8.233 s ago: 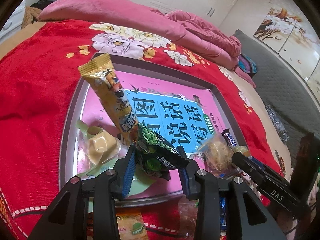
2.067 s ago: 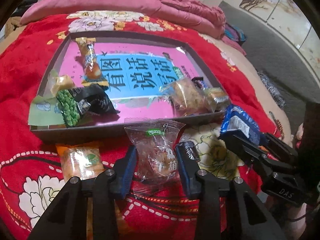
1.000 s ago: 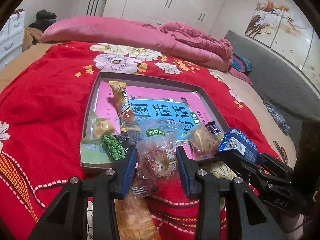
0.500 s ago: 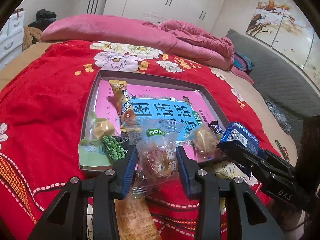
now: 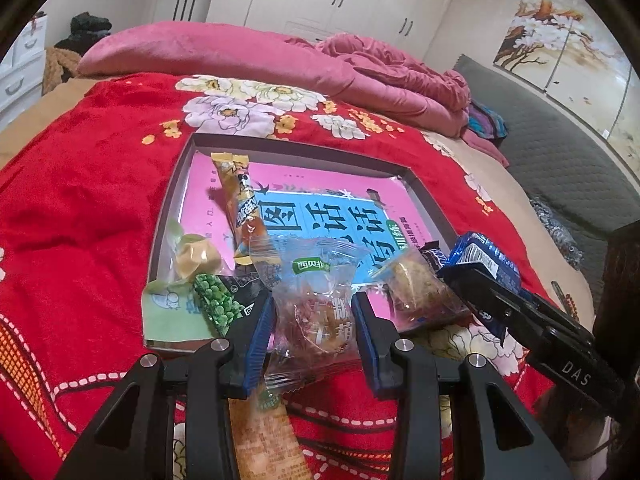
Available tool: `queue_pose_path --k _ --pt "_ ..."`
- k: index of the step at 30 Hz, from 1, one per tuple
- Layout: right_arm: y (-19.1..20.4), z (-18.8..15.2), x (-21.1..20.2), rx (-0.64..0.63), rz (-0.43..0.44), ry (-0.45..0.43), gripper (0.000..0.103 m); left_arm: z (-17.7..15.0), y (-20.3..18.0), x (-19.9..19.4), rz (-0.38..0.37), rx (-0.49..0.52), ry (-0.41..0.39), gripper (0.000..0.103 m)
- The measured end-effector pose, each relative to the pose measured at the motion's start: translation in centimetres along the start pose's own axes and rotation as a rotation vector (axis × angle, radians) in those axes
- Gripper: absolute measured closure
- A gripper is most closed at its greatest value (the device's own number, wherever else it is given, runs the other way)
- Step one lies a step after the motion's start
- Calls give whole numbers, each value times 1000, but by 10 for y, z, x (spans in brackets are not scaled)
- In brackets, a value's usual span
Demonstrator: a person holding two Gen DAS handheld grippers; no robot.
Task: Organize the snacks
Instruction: 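Carry the blue biscuit pack and clear cookie bag over the tray with both tools, then lower and release the blue pack with the right tool while the left tool releases the cookie bag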
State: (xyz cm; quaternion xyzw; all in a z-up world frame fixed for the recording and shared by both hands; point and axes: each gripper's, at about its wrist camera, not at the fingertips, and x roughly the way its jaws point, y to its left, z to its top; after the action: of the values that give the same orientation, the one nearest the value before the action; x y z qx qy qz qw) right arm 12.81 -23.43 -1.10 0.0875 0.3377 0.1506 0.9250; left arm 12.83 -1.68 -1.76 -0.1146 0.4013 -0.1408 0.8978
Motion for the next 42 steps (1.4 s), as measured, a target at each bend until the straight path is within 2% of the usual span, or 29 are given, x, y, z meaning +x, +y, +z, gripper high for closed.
queue_pose_path --k 24,42 --pt "19 3 41 -68 -3 66 49 8 0 22 -2 -1 19 62" --pt "18 5 50 -78 -38 79 46 12 1 29 -2 -8 27 61"
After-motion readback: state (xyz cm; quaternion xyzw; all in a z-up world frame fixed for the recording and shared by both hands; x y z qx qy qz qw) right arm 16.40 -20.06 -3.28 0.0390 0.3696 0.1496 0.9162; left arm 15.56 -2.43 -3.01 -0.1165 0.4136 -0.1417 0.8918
